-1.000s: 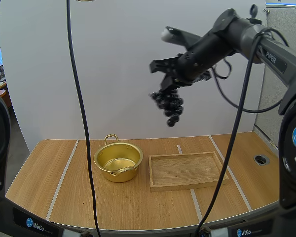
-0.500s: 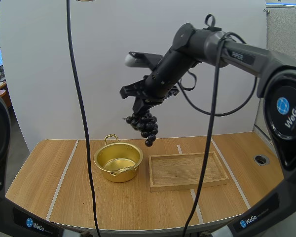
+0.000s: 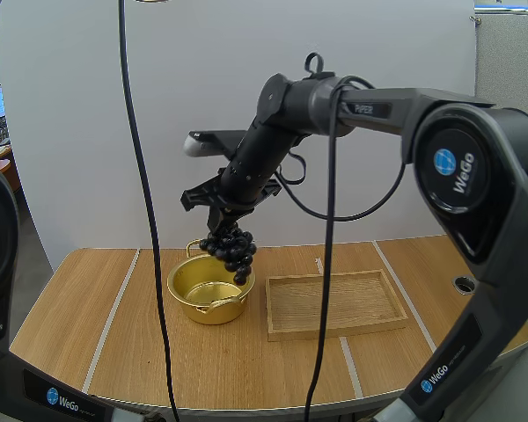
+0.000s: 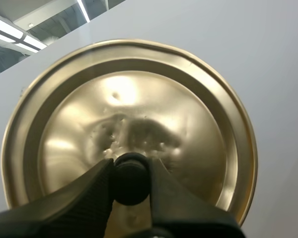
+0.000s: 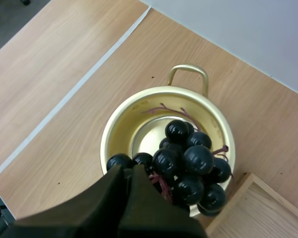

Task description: Open the pot, put the grape inside, and close it

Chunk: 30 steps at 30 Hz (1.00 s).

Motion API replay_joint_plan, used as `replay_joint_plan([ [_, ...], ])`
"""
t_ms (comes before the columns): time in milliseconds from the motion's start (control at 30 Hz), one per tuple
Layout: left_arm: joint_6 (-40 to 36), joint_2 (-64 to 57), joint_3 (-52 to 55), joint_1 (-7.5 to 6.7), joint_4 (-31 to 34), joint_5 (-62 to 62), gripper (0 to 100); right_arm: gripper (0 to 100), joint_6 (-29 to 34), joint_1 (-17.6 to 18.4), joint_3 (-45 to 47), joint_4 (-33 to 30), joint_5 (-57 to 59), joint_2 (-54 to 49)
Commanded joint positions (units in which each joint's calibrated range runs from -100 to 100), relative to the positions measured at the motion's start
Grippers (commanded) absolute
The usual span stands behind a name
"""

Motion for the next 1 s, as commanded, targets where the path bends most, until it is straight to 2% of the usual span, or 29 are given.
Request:
replay_joint_plan([
  [0, -0.1, -0.5, -0.4, -0.18, 0.2, -2.0, 0, 0, 0.9, 1.1, -0.7, -1.6, -3.2, 1.2],
  [200, -0.1, -0.5, -0.4, -0.18, 0.2, -2.0, 0, 0, 1.2, 2.3, -1.2, -2.9, -6.8, 4.1],
  [467, -0.1, -0.5, -0.4, -0.18, 0.2, -2.0, 0, 0, 2.3, 2.3, -7.3, -4.0, -3.6, 8.4],
  [967, -0.1, -0.5, -0.4, -0.18, 0.2, -2.0, 0, 0, 2.3, 2.3, -7.3, -6.5, -5.3, 16.2],
])
